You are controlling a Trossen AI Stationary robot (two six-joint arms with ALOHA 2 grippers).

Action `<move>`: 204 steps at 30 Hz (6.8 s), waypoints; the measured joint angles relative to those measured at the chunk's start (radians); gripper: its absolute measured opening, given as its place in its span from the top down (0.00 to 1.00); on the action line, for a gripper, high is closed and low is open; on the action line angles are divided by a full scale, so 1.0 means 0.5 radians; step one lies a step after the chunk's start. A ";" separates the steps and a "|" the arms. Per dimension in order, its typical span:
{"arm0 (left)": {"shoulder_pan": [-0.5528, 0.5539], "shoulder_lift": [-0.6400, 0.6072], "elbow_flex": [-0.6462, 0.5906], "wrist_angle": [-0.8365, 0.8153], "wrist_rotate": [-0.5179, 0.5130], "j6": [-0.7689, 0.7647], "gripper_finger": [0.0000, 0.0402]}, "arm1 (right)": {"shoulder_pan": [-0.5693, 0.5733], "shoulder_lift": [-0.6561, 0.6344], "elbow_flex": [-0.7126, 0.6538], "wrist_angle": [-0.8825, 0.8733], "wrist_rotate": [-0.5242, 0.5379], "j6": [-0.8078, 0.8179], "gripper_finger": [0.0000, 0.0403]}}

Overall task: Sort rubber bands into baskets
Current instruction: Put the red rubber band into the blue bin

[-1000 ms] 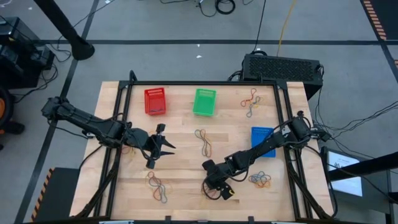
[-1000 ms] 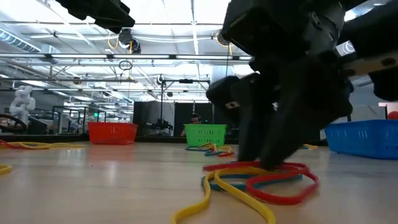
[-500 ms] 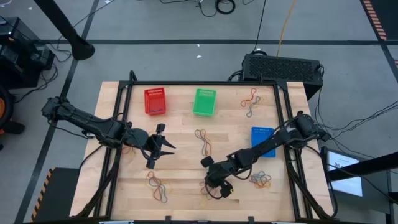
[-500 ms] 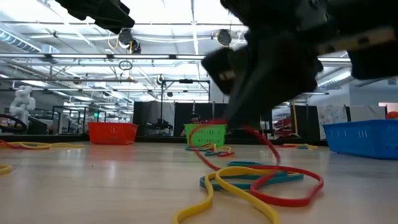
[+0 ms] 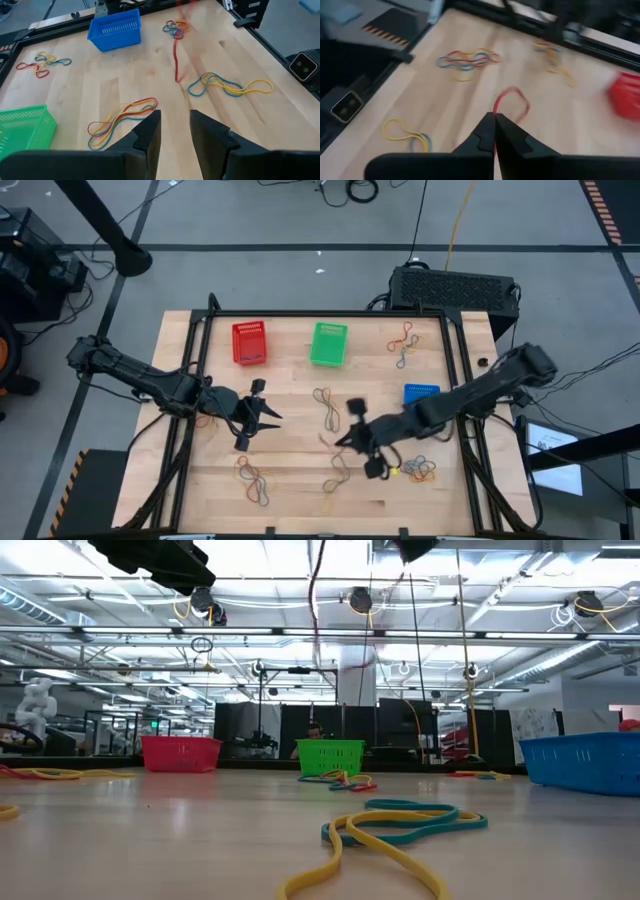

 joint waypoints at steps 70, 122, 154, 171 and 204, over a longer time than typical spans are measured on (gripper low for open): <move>0.416 -0.108 -0.243 -0.032 -0.892 -0.145 0.72 | -0.054 -0.414 -0.395 -2.261 0.122 2.466 1.00; 0.511 -0.369 -0.600 0.662 -0.250 -0.314 0.72 | -1.076 -0.389 -0.207 -1.470 0.356 1.077 0.97; 0.511 -0.369 -0.600 0.605 -0.192 -0.311 0.72 | -2.160 0.351 -0.651 -0.195 -0.177 0.427 0.65; 0.512 -0.369 -0.600 0.591 -0.192 -0.360 0.72 | -2.391 0.455 -0.641 -0.204 -0.439 0.512 0.66; 0.512 -0.369 -0.599 0.584 -0.192 -0.348 0.72 | -2.116 -0.608 -0.655 -0.378 -0.352 0.749 1.00</move>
